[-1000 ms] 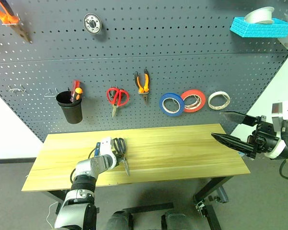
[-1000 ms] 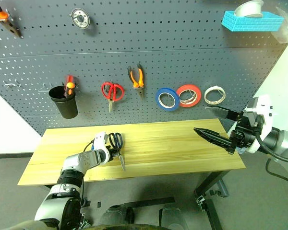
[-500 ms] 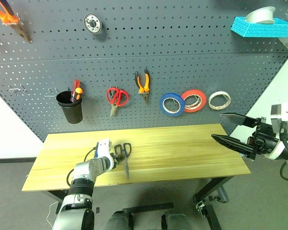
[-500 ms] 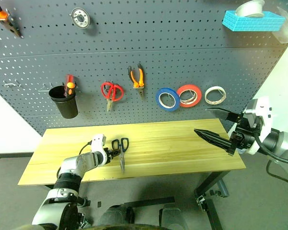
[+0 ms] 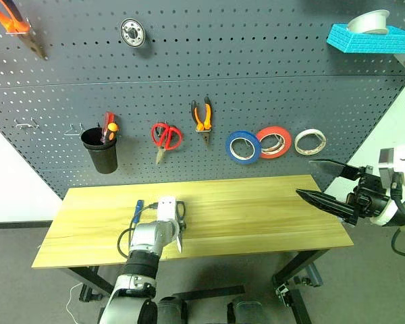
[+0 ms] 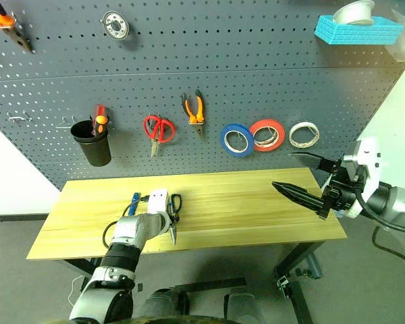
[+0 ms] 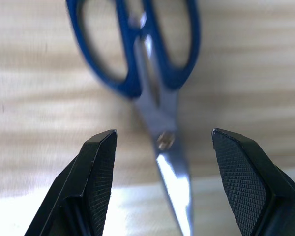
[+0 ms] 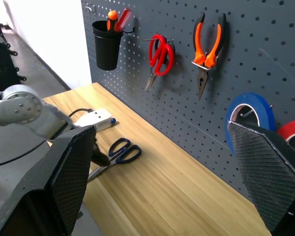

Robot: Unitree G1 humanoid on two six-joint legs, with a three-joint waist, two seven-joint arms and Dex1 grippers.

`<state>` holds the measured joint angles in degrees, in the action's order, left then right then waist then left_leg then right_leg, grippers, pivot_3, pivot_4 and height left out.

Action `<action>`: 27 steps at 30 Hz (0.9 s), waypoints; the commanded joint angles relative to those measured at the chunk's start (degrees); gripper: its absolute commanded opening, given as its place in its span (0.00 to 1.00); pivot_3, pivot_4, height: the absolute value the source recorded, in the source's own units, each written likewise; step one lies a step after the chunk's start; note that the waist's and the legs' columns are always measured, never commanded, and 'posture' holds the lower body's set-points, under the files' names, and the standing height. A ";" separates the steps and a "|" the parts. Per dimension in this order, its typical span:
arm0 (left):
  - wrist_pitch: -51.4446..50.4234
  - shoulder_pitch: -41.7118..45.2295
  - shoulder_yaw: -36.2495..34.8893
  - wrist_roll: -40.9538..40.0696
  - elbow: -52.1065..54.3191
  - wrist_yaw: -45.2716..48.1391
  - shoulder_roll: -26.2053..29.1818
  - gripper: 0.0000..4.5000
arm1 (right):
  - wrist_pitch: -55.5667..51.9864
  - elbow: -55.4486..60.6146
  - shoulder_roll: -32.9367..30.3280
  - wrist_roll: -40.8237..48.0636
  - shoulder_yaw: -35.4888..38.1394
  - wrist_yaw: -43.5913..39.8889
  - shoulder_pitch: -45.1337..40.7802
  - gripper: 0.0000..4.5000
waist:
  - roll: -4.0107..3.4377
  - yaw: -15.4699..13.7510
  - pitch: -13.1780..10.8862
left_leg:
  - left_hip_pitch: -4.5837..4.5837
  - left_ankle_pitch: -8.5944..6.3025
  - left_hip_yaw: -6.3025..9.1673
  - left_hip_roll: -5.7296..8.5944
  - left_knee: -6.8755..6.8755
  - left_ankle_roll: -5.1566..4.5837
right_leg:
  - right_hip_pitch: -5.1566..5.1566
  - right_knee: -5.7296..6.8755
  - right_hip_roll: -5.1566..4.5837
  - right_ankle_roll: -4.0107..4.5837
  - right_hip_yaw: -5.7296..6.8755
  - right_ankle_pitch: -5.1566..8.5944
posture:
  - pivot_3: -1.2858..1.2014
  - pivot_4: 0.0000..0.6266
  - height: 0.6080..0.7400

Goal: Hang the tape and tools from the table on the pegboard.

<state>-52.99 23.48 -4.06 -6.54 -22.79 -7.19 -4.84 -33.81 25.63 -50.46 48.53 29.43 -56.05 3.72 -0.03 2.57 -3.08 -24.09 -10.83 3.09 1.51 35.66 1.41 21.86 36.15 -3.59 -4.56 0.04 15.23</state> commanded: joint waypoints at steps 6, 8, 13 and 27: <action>3.17 3.18 -0.87 2.41 -4.08 -5.45 -2.29 0.71 | 0.74 2.71 0.53 0.67 1.67 0.92 1.33 1.00 | 0.03 0.05 -0.02 | -0.01 -0.02 -0.01 0.02 0.00 -0.02 | 0.02 0.00 0.01 -0.04 0.00 0.02 | 0.44 0.01 0.82; 3.35 2.90 -1.28 2.50 -3.69 -6.30 -2.54 0.71 | 0.74 2.90 0.55 0.64 1.80 1.09 1.67 1.00 | 0.03 0.05 -0.02 | -0.01 -0.02 -0.01 0.02 -0.01 -0.02 | 0.02 0.00 0.02 -0.04 0.00 0.02 | 0.44 0.01 0.82; 3.34 1.66 -2.94 3.10 -2.05 -8.96 -2.37 0.71 | 0.68 2.88 0.35 0.70 2.25 1.24 2.25 1.00 | 0.03 0.04 -0.02 | -0.02 -0.03 -0.01 0.02 0.00 -0.01 | 0.02 -0.01 0.01 -0.05 0.00 0.03 | 0.44 0.01 0.82; 6.21 1.50 -4.00 2.19 -6.93 -8.53 -4.33 0.71 | -0.11 3.53 -0.22 1.31 2.87 1.47 2.58 1.00 | 0.09 0.09 -0.06 | -0.04 -0.05 -0.01 0.03 0.00 -0.02 | 0.03 -0.03 -0.02 -0.08 0.00 0.05 | 0.44 0.04 0.82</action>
<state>-47.88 24.32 -8.38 -4.25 -30.07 -15.92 -9.20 -34.14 27.55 -50.26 48.69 30.15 -54.79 6.57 0.05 2.65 -3.14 -24.13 -10.89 3.07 1.54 35.66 1.39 21.88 36.12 -3.62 -4.64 0.04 15.28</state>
